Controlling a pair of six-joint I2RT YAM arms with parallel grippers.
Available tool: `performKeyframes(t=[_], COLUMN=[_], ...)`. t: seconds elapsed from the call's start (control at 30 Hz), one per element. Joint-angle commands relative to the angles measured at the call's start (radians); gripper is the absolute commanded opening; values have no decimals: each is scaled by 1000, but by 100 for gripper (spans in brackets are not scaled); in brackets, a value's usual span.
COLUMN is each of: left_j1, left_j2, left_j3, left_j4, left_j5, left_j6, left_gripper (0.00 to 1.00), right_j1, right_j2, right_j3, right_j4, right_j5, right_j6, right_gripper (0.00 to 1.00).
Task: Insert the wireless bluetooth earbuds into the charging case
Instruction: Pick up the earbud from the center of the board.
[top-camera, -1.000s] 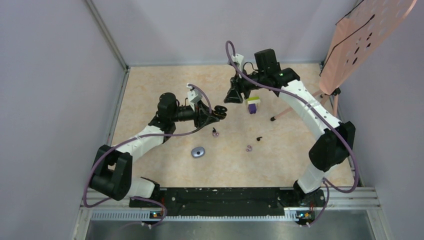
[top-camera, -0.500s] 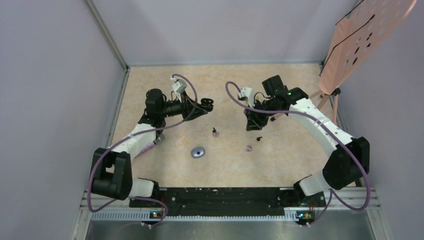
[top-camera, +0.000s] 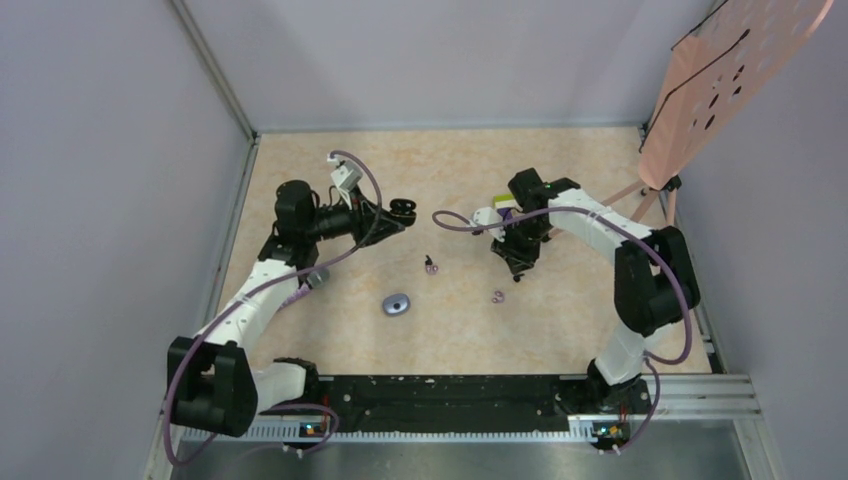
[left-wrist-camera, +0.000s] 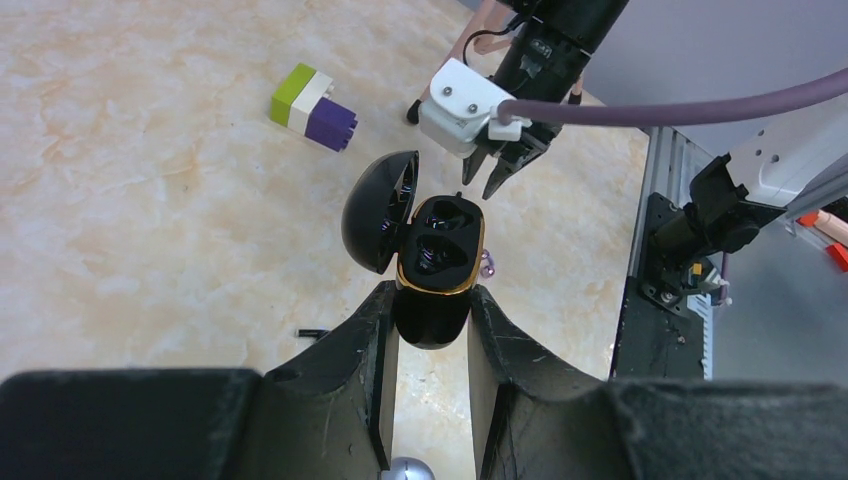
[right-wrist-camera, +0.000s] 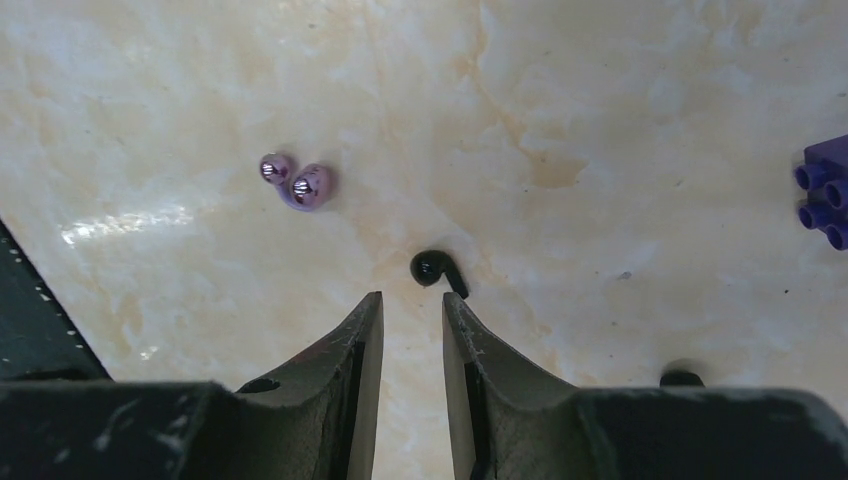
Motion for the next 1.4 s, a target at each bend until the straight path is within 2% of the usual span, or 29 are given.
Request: performKeyframes(t=[0.0, 0.2, 0.77, 0.9, 1.0, 1.2, 1.37], left_j1=[18, 30, 48, 51, 54, 57, 62], left_j2=[-40, -51, -36, -33, -27, -30, -40], left_j3=[37, 34, 33, 34, 42, 49, 45], left_j4=[-68, -87, -68, -76, -86, -95, -113], left_j5=[-34, -57, -81, -81, -79, -80, -84], left_j6=[40, 35, 18, 20, 23, 24, 33], left_gripper=[0, 0, 0, 0, 0, 0, 0], right_j1=[-8, -9, -8, -8, -8, -9, -8], right_j2=[60, 126, 126, 45, 20, 61, 90], right_j3=[25, 72, 89, 40, 29, 34, 26], right_j4=[44, 21, -20, -17, -21, -27, -27], right_j5=[79, 89, 30, -43, -31, 59, 75], right_j6=[-35, 34, 169, -52, -198, -397, -492], right_gripper=[28, 29, 28, 30, 32, 32, 32])
